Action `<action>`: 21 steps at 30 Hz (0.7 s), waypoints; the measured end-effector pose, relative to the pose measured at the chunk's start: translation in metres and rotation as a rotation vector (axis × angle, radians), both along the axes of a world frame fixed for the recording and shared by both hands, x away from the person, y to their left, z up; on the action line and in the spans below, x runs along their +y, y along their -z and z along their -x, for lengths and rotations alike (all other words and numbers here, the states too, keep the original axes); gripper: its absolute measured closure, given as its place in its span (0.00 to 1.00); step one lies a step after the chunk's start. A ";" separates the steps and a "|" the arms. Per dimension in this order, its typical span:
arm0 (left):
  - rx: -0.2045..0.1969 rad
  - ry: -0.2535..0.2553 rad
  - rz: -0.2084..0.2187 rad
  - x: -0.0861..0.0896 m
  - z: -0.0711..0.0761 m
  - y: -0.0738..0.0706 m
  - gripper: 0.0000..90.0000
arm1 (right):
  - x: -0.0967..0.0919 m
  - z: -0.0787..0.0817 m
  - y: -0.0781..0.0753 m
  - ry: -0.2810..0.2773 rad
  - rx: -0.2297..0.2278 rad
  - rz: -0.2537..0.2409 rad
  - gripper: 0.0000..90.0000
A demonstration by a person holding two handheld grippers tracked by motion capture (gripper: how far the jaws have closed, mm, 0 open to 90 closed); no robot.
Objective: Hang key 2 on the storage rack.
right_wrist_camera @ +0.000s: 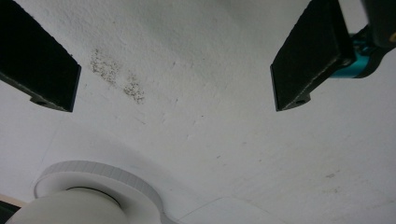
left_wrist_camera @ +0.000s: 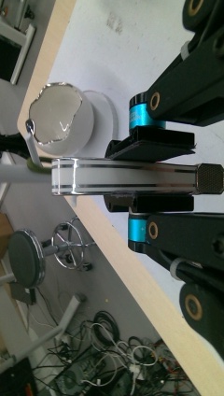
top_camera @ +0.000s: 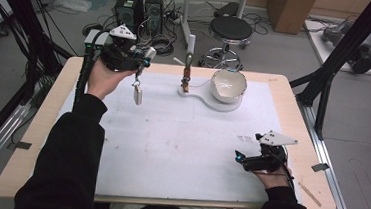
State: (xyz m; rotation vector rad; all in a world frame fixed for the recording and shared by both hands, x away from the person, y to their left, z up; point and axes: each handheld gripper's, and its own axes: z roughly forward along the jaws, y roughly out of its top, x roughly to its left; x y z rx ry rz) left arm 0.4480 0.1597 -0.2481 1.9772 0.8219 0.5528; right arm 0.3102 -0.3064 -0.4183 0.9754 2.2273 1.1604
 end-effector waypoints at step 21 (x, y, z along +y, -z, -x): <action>-0.026 -0.146 0.074 0.004 -0.040 0.000 0.83 | 0.003 0.005 -0.003 -0.025 -0.017 -0.008 0.01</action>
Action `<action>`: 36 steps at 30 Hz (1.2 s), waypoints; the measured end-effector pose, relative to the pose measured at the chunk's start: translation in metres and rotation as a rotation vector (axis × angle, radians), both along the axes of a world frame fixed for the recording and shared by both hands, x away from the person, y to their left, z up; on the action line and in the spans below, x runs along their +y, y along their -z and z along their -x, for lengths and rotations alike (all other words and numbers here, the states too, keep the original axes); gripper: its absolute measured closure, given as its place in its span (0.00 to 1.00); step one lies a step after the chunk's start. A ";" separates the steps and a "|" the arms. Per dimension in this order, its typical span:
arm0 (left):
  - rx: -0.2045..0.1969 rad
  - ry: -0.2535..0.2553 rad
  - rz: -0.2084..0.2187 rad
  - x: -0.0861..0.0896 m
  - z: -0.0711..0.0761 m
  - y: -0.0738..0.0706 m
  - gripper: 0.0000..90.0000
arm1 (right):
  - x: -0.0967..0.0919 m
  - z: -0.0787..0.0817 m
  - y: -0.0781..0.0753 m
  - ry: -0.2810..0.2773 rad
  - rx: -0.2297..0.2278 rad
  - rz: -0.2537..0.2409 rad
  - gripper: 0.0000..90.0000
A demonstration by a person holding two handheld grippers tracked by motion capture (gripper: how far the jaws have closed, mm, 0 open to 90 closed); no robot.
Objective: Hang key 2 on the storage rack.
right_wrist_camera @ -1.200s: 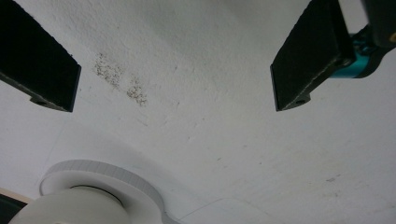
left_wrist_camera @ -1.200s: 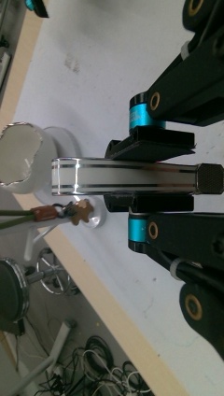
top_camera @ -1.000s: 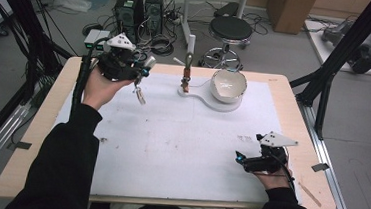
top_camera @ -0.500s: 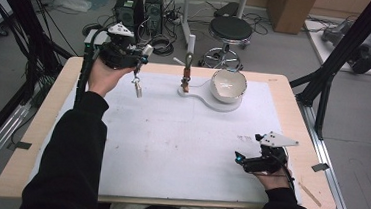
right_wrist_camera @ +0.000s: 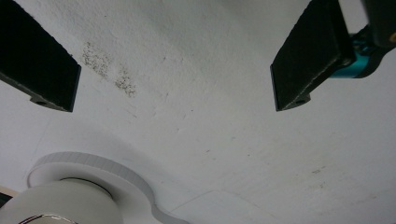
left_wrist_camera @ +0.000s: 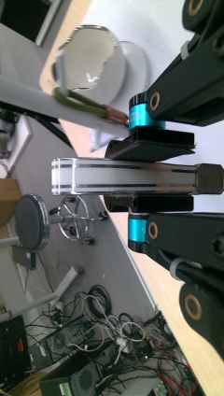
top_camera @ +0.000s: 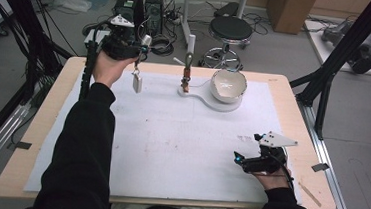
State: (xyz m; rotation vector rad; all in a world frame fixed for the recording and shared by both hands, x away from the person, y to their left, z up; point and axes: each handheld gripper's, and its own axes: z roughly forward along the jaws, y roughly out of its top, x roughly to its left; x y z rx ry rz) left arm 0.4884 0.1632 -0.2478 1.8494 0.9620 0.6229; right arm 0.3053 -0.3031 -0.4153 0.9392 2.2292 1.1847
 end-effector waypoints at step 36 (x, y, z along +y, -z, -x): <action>-0.034 -0.037 0.023 -0.079 -0.061 0.003 0.83 | -0.004 0.005 -0.001 0.004 -0.010 -0.018 0.01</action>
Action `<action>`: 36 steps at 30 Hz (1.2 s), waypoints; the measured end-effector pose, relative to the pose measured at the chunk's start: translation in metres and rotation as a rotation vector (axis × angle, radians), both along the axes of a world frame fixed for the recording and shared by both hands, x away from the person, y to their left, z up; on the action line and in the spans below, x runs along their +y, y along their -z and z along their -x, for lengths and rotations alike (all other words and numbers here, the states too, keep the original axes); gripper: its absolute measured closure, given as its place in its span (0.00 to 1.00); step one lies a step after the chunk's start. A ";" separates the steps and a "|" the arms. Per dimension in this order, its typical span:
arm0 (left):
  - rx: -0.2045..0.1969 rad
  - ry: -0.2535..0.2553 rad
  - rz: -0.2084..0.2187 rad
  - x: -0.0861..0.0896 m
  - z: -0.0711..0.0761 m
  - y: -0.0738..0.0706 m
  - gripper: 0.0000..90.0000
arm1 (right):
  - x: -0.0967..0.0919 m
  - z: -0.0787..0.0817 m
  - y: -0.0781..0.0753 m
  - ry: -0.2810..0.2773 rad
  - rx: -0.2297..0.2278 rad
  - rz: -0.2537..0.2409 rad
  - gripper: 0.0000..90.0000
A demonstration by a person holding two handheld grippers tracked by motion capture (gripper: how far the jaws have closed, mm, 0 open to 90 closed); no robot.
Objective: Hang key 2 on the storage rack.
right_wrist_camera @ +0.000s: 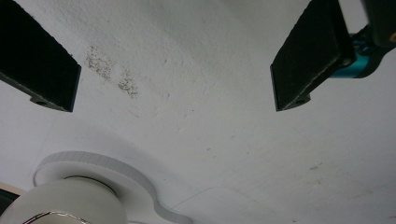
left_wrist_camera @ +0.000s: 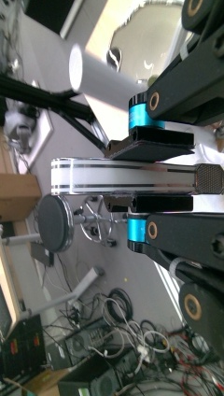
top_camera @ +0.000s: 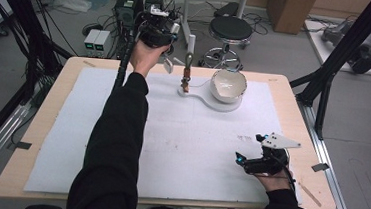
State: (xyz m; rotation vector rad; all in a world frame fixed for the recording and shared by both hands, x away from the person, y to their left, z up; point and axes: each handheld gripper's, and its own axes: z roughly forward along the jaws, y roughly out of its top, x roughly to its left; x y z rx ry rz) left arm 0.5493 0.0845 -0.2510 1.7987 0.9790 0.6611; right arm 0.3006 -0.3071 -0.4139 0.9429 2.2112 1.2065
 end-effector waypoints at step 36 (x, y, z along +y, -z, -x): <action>0.018 0.009 0.133 -0.027 -0.015 0.020 0.83 | -0.005 0.002 0.000 0.014 -0.004 -0.006 0.01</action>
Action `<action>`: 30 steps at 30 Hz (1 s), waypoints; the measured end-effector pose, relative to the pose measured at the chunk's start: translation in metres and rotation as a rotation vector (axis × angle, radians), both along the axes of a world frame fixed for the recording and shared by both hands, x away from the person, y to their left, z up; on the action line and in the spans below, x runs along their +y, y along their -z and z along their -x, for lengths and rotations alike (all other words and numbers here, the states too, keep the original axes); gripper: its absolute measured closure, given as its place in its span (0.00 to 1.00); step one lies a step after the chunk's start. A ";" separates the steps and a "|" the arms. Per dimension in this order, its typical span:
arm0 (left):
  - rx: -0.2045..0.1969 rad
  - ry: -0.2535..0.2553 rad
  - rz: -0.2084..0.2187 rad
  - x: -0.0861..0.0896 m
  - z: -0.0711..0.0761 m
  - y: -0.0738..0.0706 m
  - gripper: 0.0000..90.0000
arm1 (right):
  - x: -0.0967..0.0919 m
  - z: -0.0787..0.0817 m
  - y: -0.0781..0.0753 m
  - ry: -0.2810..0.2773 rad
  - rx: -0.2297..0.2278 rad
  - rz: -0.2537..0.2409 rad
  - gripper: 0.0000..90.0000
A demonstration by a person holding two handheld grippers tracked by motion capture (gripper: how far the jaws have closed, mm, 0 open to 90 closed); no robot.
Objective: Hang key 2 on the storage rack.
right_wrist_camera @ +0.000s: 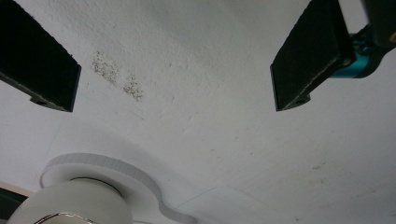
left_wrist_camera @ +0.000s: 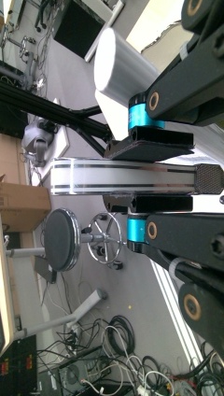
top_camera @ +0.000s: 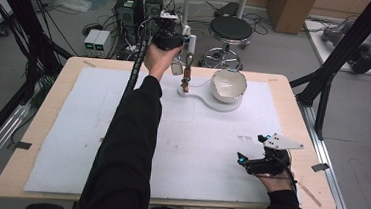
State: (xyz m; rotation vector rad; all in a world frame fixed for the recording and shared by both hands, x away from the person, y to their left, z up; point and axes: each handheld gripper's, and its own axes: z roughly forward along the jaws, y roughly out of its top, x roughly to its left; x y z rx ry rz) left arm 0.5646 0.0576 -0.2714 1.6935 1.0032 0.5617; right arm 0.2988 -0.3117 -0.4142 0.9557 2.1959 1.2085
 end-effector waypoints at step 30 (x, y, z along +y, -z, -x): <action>0.160 -0.057 -0.021 0.049 0.018 0.015 0.02 | 0.001 0.000 0.001 0.000 0.005 0.006 0.01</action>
